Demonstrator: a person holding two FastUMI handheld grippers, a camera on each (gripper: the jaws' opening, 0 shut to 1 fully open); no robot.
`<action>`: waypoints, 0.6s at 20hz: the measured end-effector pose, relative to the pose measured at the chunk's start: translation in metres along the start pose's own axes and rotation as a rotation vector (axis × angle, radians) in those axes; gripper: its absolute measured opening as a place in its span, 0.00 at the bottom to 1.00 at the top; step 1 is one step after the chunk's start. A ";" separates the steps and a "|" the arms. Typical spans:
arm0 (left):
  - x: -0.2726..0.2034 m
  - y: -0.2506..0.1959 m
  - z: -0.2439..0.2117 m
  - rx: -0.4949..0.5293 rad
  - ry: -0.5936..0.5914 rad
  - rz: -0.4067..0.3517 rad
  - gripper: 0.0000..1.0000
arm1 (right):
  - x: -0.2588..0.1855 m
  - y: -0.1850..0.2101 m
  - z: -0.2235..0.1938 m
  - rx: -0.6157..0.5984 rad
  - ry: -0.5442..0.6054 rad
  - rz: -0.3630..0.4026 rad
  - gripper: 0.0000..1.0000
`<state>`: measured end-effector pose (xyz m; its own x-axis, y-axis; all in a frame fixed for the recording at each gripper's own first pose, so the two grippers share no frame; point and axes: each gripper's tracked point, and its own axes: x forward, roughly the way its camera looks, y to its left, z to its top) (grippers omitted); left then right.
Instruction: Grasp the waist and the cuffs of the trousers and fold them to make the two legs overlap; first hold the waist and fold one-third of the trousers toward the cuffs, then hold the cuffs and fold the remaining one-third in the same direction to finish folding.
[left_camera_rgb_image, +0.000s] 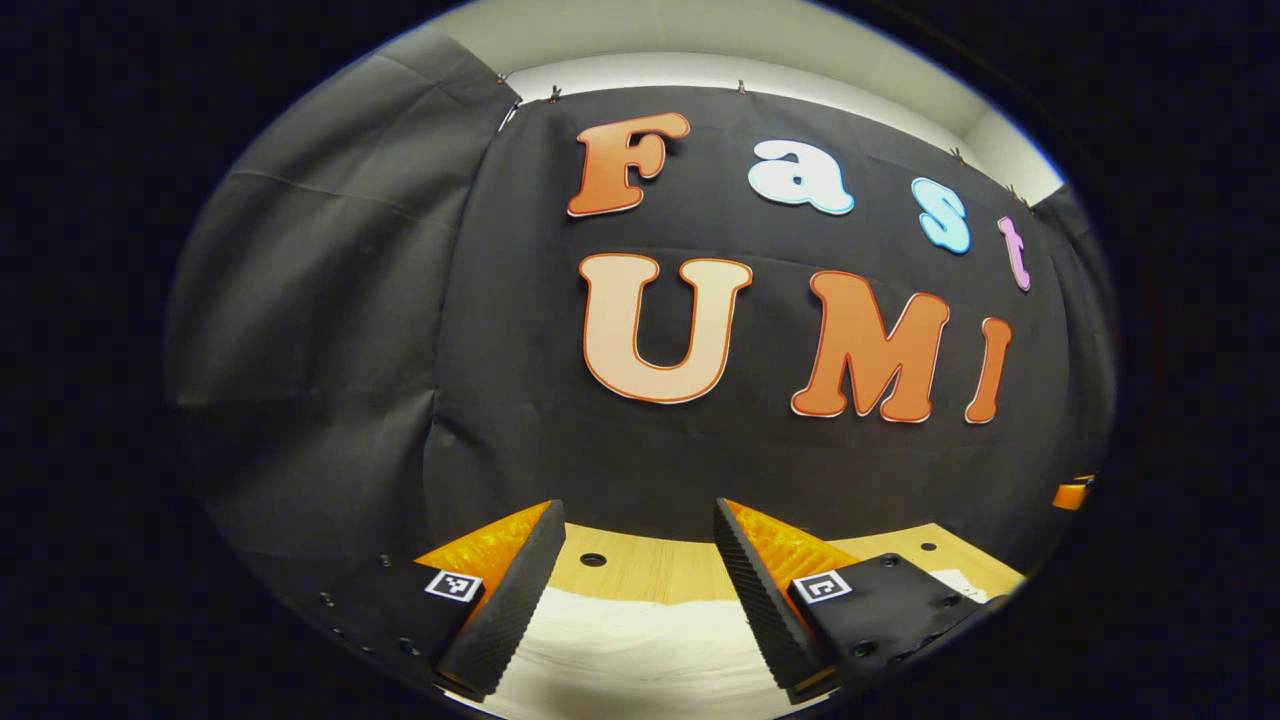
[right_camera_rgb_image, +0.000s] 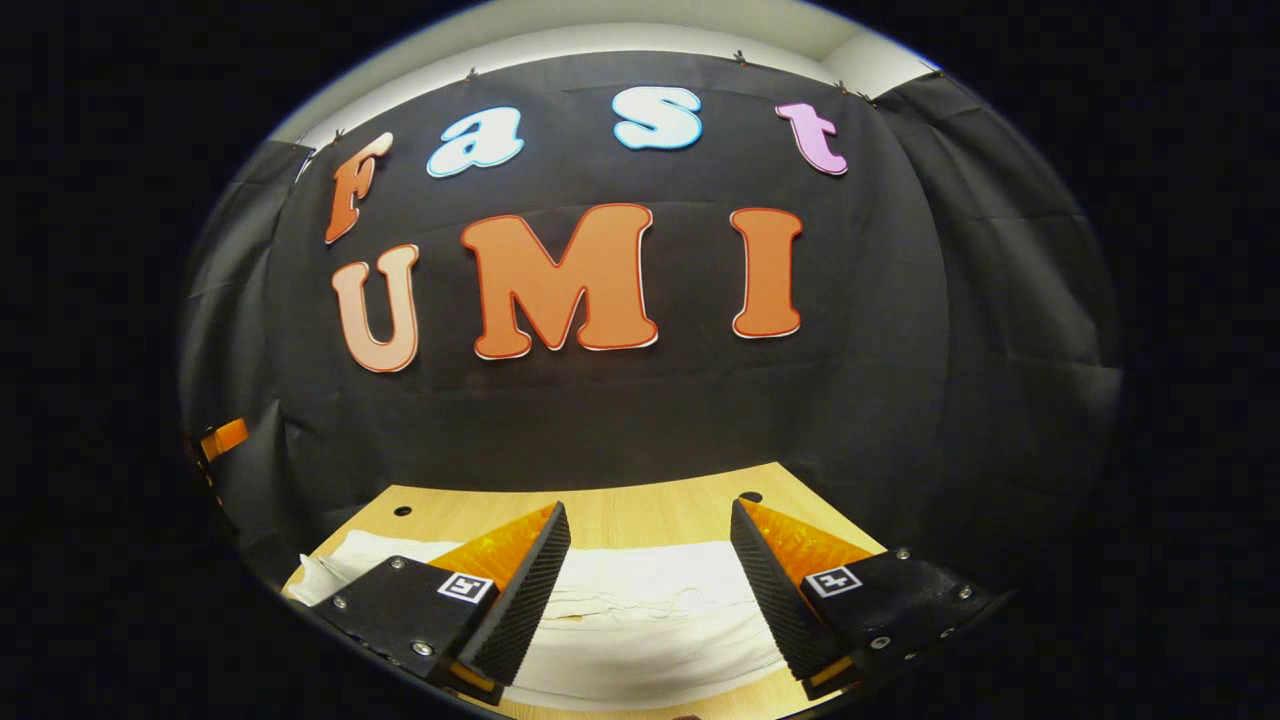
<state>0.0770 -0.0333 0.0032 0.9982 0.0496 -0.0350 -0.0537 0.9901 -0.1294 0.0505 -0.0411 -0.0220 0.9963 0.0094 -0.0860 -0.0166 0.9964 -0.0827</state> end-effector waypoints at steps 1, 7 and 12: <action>0.003 -0.002 -0.002 0.016 0.005 0.008 0.97 | 0.004 -0.005 -0.002 -0.006 0.003 -0.004 0.98; 0.011 -0.019 -0.013 0.062 0.018 0.046 0.97 | 0.028 -0.022 -0.017 0.077 0.060 0.024 0.98; 0.033 -0.020 -0.017 0.027 0.039 0.016 0.97 | 0.035 -0.040 -0.051 0.195 0.171 -0.015 0.97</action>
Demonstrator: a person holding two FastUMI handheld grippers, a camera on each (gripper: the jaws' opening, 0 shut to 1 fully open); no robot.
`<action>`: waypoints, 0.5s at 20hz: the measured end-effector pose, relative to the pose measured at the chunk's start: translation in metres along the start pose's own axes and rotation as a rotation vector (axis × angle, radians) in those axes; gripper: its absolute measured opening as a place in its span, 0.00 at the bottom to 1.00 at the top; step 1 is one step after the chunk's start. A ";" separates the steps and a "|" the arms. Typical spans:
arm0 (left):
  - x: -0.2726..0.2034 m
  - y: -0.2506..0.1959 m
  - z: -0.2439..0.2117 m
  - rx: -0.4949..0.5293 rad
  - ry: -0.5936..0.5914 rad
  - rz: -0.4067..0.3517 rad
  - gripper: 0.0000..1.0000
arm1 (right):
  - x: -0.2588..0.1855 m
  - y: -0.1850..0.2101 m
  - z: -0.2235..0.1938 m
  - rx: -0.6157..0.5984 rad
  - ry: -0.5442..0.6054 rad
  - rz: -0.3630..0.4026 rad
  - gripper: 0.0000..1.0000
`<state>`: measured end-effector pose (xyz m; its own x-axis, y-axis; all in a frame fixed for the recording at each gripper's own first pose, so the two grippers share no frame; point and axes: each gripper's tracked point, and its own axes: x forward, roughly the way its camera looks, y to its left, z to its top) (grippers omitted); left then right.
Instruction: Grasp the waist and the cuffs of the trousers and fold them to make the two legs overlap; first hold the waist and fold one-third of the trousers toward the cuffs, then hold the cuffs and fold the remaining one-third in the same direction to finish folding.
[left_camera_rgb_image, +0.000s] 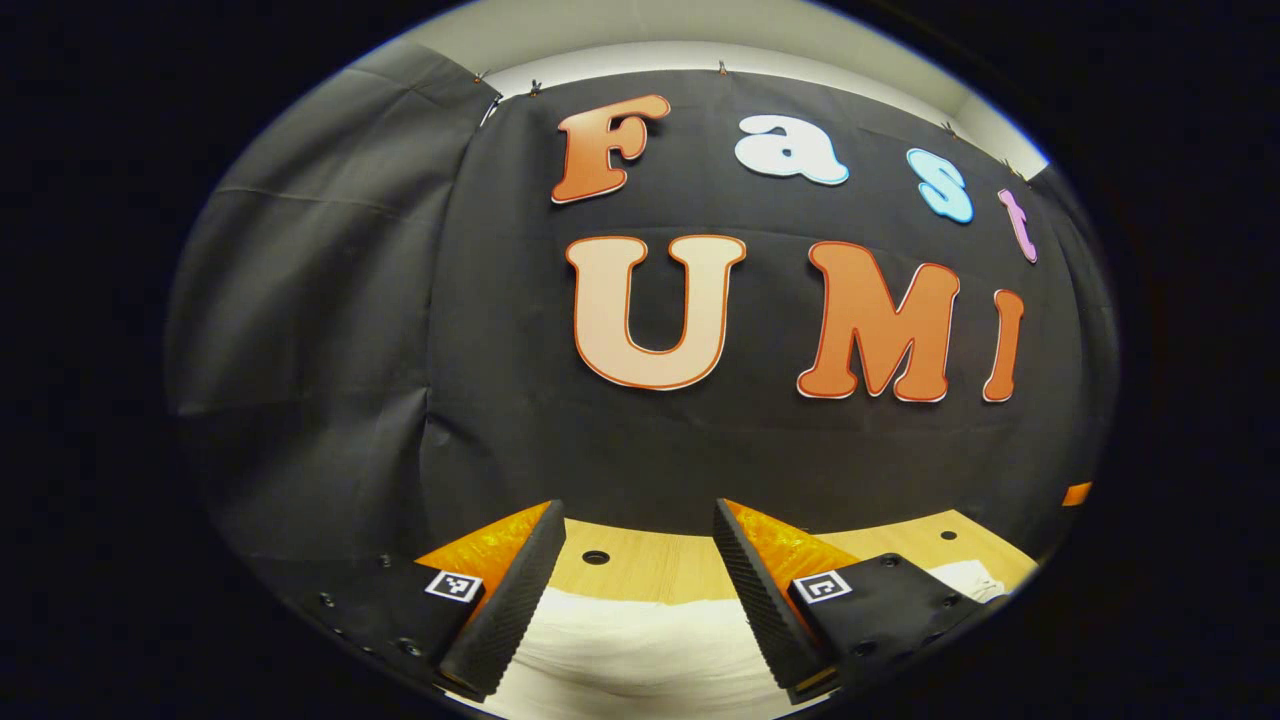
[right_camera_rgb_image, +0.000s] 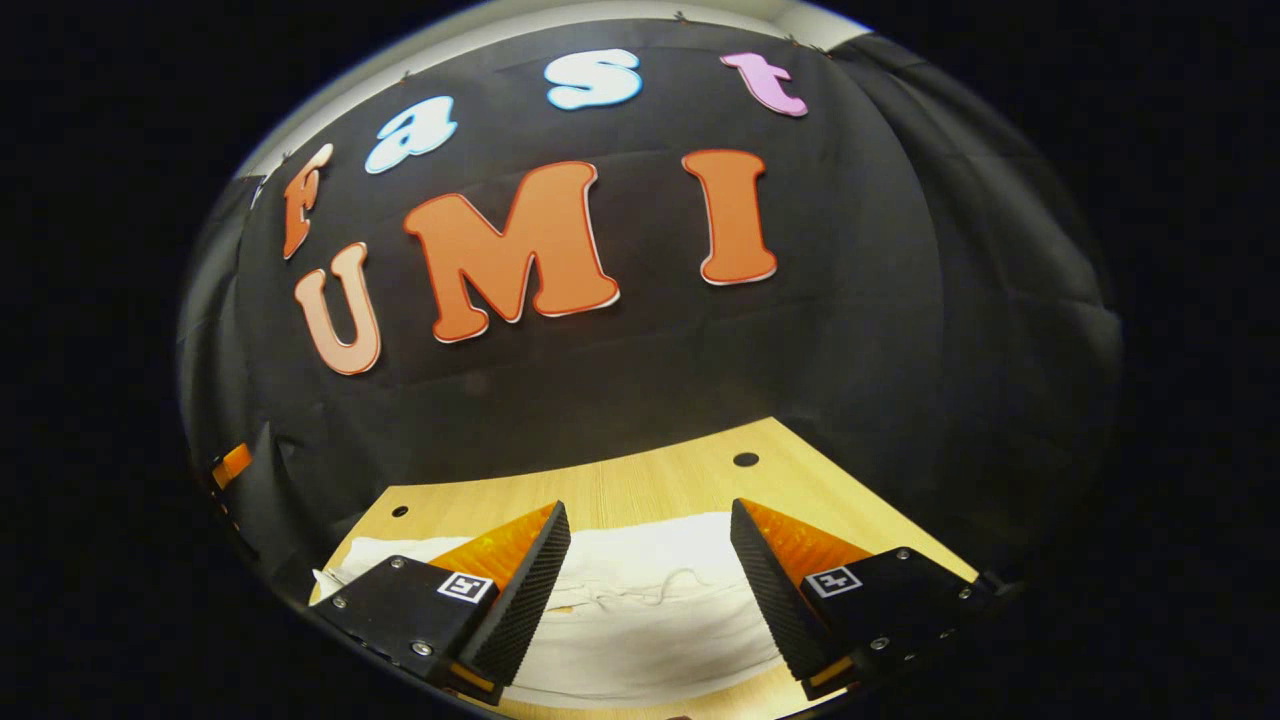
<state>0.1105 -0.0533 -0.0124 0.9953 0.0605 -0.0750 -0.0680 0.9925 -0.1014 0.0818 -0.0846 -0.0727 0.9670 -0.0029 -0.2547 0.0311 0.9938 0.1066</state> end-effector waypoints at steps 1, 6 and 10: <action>0.003 0.001 0.001 -0.006 0.000 -0.012 0.97 | 0.002 -0.006 -0.010 0.056 0.037 -0.017 0.98; 0.011 0.023 -0.012 -0.032 0.034 -0.015 0.97 | 0.008 -0.054 -0.082 0.438 0.239 -0.147 0.98; 0.016 0.045 -0.022 -0.049 0.065 -0.003 0.97 | -0.007 -0.082 -0.157 0.653 0.402 -0.230 0.98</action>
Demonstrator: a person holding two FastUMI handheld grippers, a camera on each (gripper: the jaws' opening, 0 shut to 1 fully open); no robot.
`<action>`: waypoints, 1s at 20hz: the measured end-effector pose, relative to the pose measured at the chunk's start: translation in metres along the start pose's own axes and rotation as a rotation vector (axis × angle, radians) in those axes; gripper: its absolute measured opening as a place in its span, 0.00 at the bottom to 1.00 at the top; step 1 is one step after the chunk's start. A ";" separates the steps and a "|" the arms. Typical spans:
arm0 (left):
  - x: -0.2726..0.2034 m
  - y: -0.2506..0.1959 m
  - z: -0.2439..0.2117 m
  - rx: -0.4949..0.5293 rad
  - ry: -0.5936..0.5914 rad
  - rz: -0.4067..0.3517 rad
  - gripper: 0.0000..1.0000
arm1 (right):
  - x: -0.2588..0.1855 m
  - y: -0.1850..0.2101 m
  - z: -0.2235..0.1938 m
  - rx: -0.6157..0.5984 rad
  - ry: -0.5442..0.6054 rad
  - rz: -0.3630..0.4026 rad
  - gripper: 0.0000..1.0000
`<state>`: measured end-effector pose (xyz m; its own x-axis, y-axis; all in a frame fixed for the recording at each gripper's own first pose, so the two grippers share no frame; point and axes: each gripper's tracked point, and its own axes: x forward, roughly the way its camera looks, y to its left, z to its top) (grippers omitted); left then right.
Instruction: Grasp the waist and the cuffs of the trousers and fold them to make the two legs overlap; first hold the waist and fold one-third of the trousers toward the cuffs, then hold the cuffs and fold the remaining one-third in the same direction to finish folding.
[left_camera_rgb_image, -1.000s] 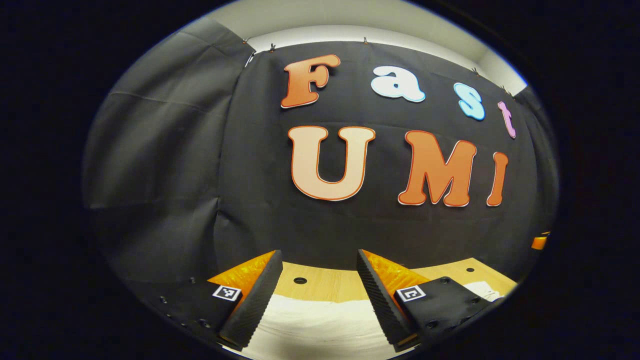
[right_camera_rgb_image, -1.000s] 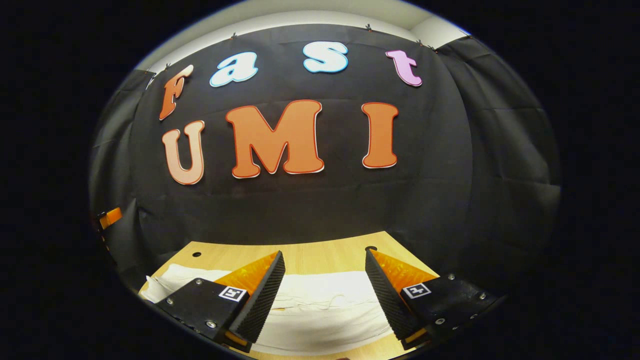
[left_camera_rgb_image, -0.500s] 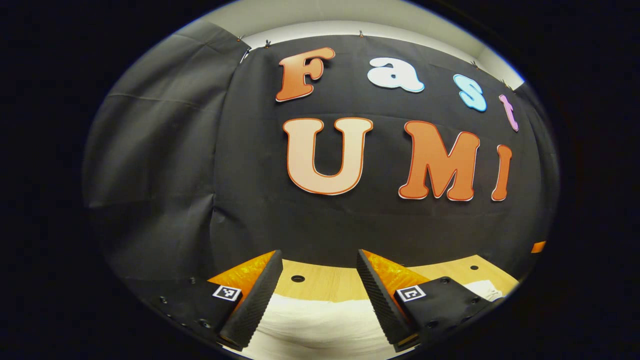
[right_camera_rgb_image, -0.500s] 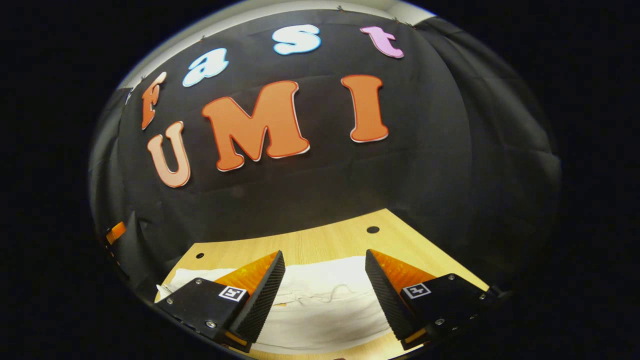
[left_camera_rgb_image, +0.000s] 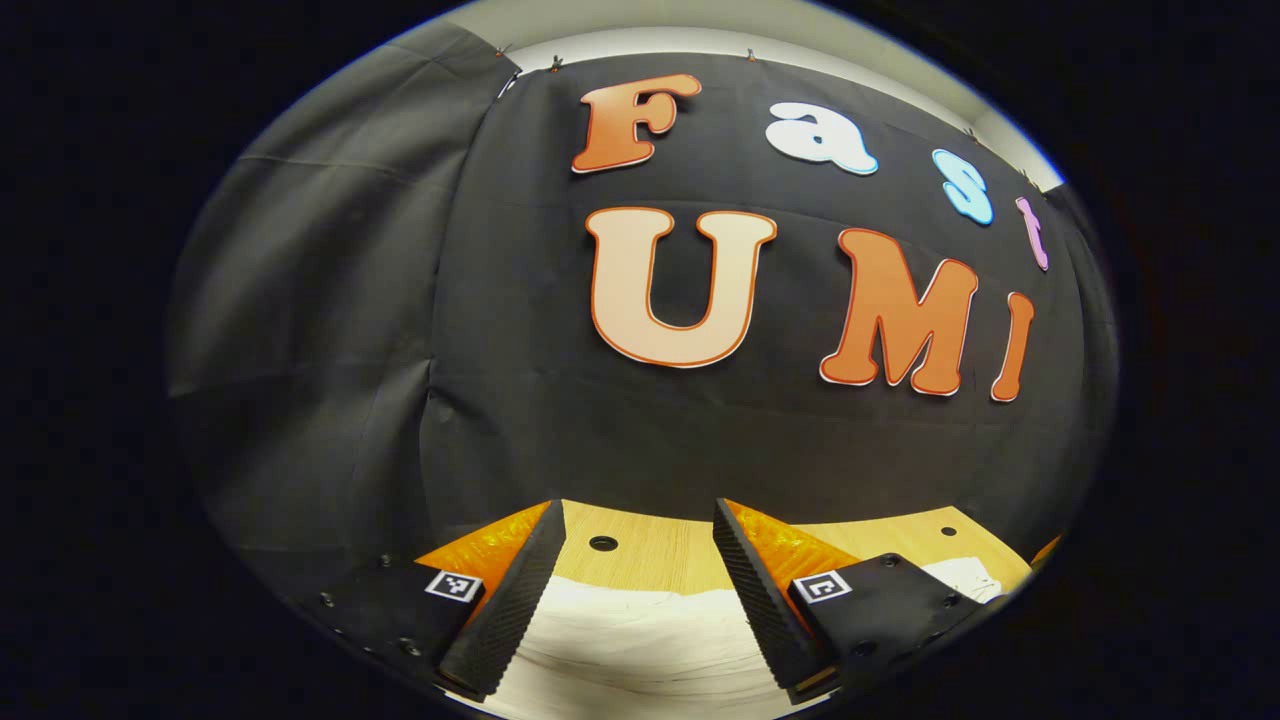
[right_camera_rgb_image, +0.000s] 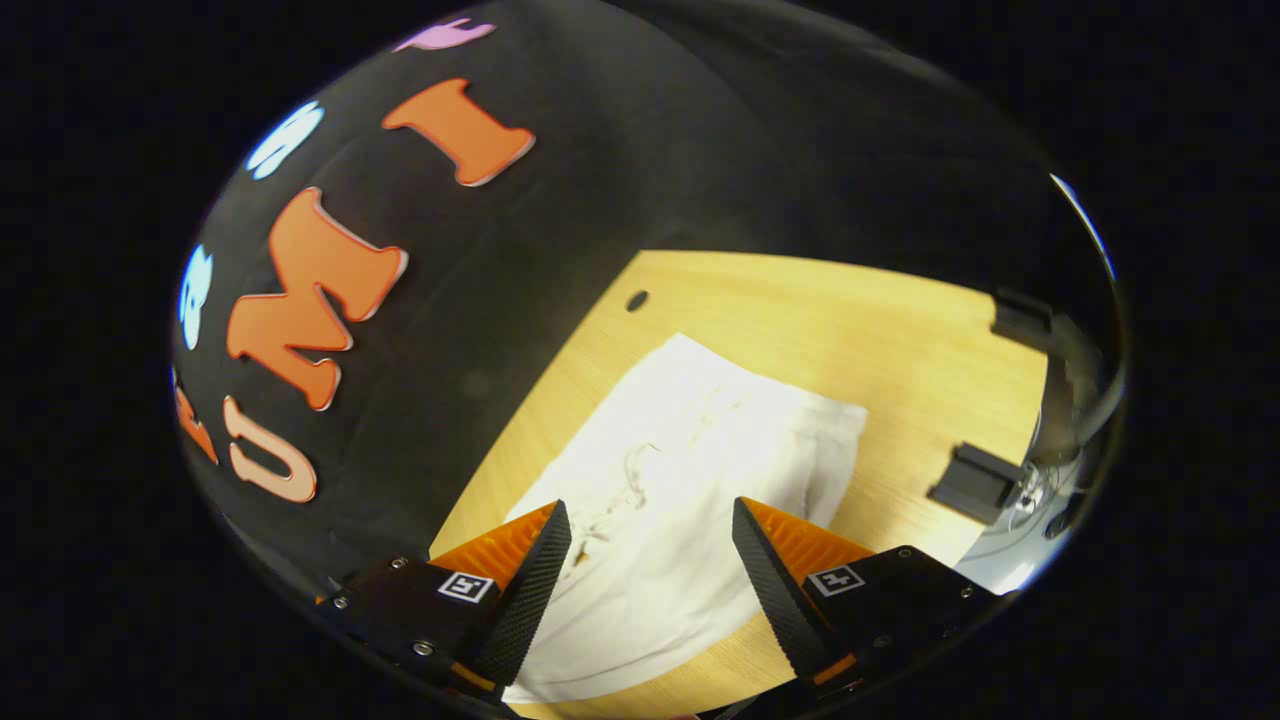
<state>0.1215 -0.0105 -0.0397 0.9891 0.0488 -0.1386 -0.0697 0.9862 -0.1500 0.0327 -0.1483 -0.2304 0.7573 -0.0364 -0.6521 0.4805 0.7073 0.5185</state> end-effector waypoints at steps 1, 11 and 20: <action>0.002 0.006 -0.001 0.002 0.002 0.009 0.97 | 0.001 -0.016 -0.007 0.032 0.024 -0.021 0.98; -0.002 0.051 -0.011 0.004 0.025 0.074 0.97 | 0.043 -0.075 -0.035 0.232 0.117 -0.144 0.98; -0.009 0.087 -0.020 0.013 0.042 0.148 0.96 | 0.070 -0.084 -0.030 0.246 0.125 -0.217 0.98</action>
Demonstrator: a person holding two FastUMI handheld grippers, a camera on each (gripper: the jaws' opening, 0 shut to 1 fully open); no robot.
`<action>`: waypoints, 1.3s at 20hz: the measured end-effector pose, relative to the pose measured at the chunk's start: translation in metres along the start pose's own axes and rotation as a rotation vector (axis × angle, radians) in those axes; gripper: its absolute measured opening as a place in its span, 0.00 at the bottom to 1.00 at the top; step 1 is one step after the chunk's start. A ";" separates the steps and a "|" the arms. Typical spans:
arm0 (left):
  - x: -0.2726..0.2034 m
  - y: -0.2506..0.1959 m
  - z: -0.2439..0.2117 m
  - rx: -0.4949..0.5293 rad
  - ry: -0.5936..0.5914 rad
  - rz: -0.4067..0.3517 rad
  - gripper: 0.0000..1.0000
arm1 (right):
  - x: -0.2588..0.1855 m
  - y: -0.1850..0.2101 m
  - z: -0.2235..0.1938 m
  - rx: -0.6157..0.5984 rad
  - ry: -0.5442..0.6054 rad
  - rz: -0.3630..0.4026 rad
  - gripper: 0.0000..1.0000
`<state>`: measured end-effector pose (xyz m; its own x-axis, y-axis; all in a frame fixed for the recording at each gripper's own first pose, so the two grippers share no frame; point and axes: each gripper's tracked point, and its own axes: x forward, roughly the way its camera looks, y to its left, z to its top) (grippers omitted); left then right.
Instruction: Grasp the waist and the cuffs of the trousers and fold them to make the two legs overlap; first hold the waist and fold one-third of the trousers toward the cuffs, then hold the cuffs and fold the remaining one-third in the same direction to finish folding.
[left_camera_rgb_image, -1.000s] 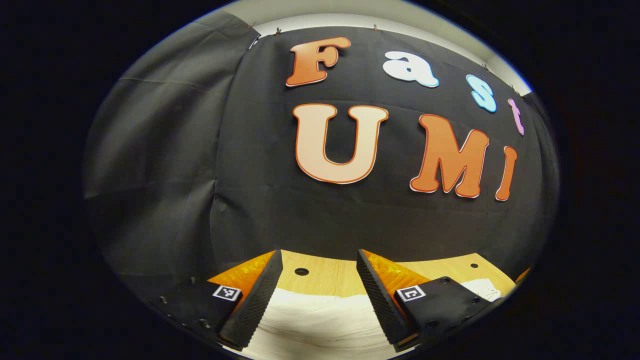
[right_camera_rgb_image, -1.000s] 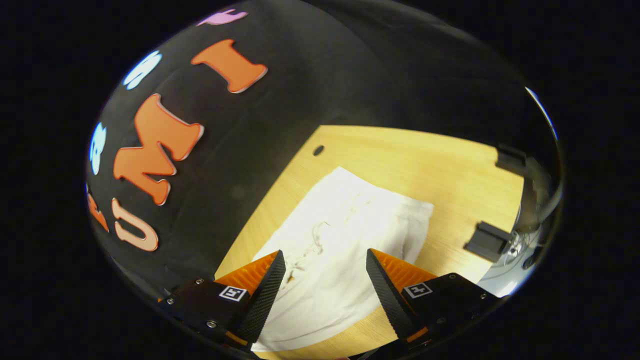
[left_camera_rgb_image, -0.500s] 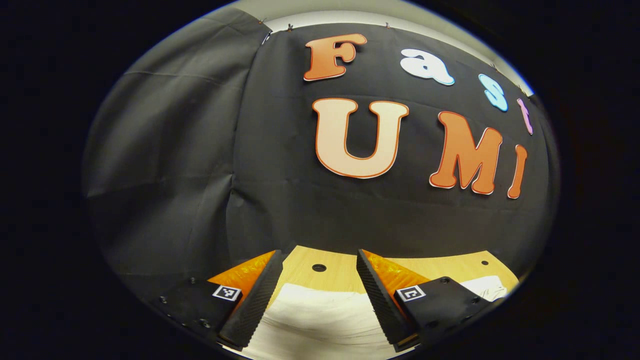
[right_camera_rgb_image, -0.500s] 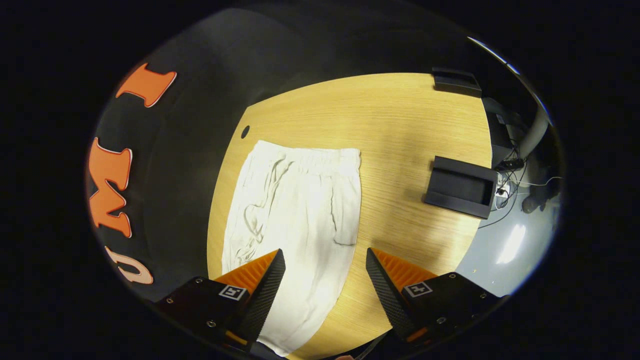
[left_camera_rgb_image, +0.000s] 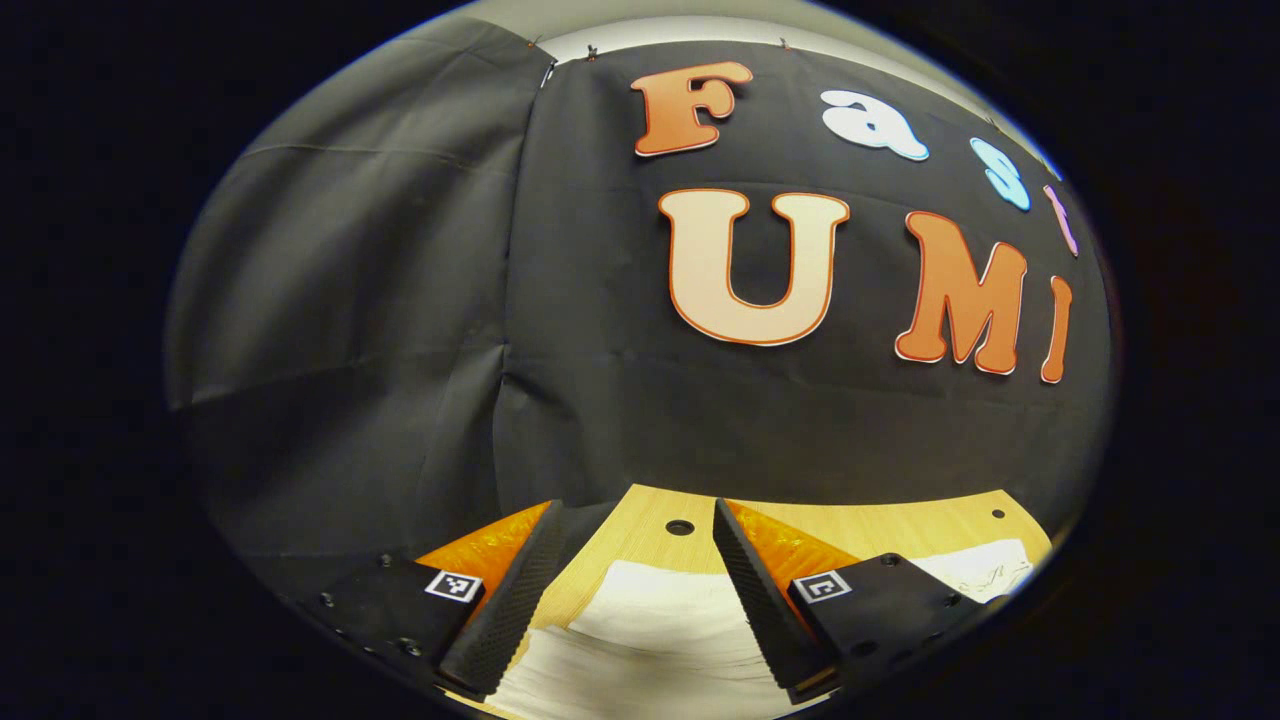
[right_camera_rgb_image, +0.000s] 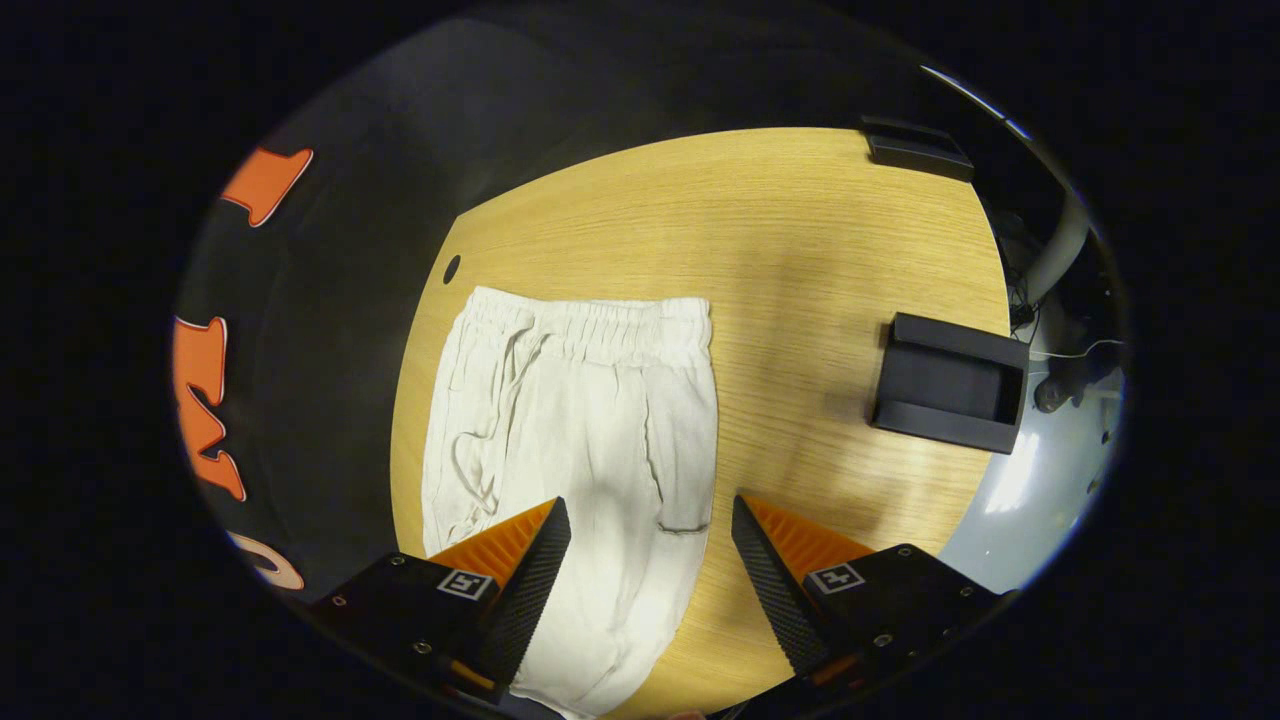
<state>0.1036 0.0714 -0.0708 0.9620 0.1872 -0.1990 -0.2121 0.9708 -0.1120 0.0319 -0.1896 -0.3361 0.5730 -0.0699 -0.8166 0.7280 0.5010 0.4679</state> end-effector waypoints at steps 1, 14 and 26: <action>0.000 0.002 0.000 -0.008 0.001 0.004 0.97 | 0.002 0.003 0.000 -0.001 0.002 -0.001 0.99; 0.009 0.016 -0.012 -0.070 0.047 0.019 0.97 | 0.036 0.050 -0.010 -0.052 0.051 0.048 0.83; -0.022 0.073 -0.122 -0.451 0.318 0.096 0.99 | 0.049 0.044 -0.015 -0.095 0.080 0.010 0.04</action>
<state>0.0461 0.1204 -0.1936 0.8503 0.1497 -0.5046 -0.4161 0.7782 -0.4704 0.0868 -0.1581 -0.3608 0.5455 0.0030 -0.8381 0.6812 0.5809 0.4454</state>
